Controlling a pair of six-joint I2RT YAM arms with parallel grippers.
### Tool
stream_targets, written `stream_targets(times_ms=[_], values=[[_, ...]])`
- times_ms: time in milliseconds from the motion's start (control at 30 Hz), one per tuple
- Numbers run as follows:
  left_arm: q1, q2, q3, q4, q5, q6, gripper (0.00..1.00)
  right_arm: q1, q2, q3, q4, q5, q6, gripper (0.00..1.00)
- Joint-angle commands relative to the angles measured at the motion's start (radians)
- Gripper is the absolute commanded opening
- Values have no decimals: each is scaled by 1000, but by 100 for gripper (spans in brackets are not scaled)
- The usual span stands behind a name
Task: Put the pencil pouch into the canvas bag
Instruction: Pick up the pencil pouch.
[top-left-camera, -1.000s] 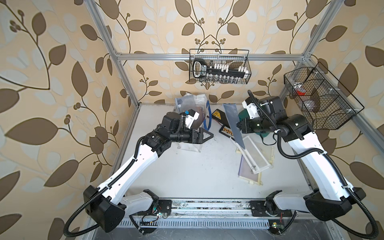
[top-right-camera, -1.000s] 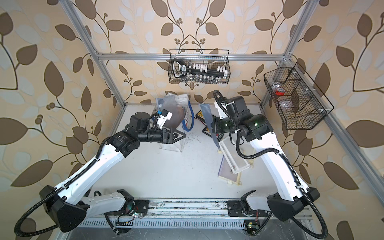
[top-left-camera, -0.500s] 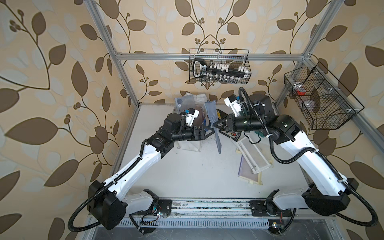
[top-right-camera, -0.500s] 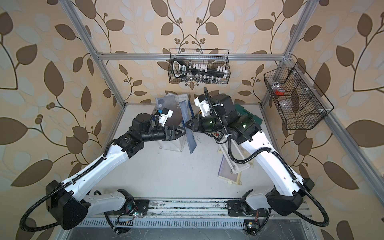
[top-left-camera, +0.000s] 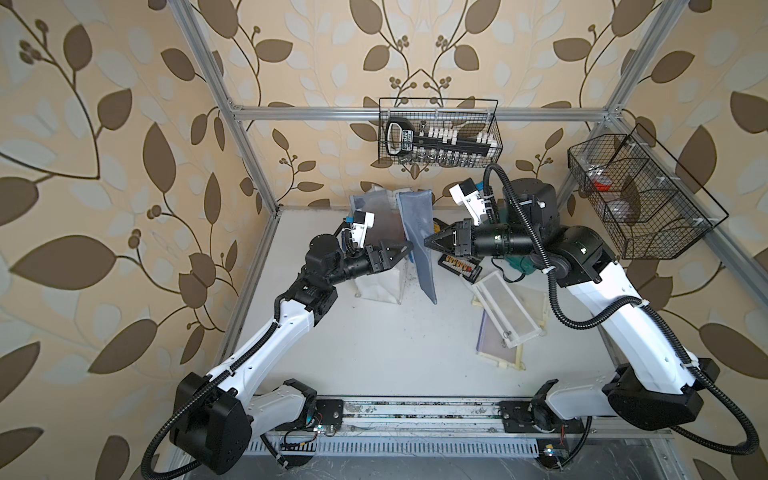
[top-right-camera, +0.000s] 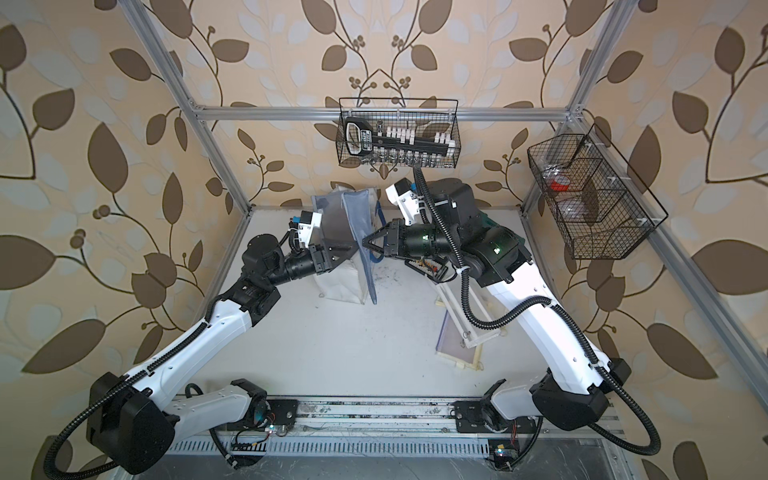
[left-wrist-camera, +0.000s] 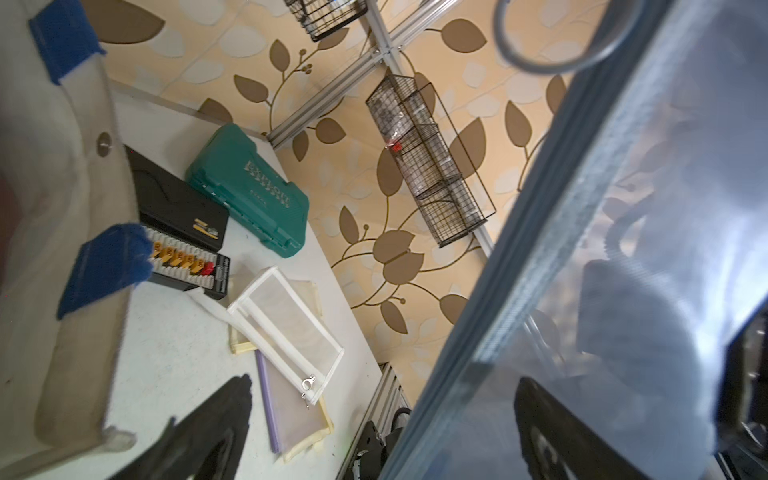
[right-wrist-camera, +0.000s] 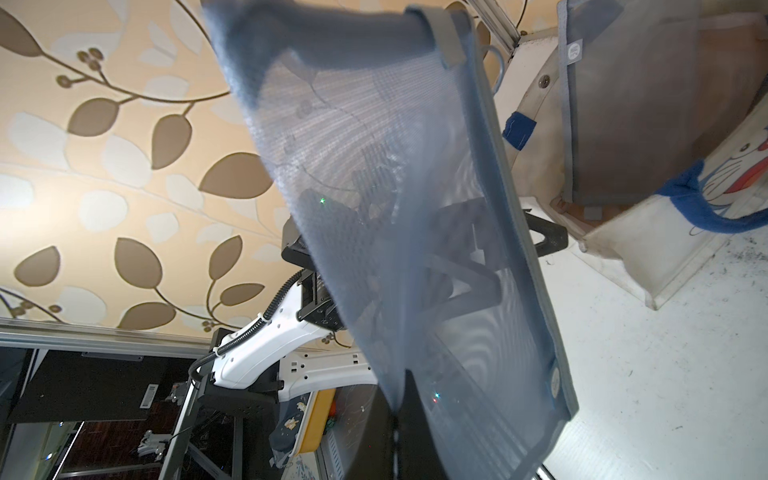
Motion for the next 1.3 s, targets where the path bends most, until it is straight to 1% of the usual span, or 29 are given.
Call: stream_targets(times_ms=[0,67,133,233,300,333,400,500,667,700,800,933,967,1100,1200,1233,1267], values=[[7,-7,25,179,120,-62,99,11,-13,22,-6,-48,-1,0],[7,18,22,290,150,-128,99,15,-12,29,-7,-54,1,0],[7,38,25,359,163,-177,99,18,-7,40,-5,-57,2,0],[7,53,37,394,162,-195,97,20,-4,50,-2,-66,5,0],[6,66,52,398,168,-196,93,22,-4,47,0,-68,7,0],[6,72,60,401,174,-197,89,22,-4,46,4,-69,8,0],[6,81,71,403,178,-199,77,22,-4,47,7,-72,8,0],[6,86,79,403,173,-200,70,22,-4,41,15,-75,8,0],[6,79,87,386,173,-190,54,22,-9,15,47,-80,19,0],[6,77,84,381,173,-185,49,22,-9,15,47,-80,20,0],[6,69,84,362,172,-175,24,22,-3,18,48,-75,17,0],[7,48,82,303,157,-133,3,22,3,26,43,-70,12,0],[7,41,84,274,152,-117,0,22,6,28,40,-68,8,0],[17,7,95,151,131,-41,0,17,25,49,3,-52,-15,0],[59,-36,100,21,89,10,0,0,34,70,-51,-15,-42,0],[73,-51,105,-42,66,39,0,-7,37,80,-78,4,-53,5],[83,-65,130,-159,36,107,0,-18,39,91,-109,31,-65,15]])
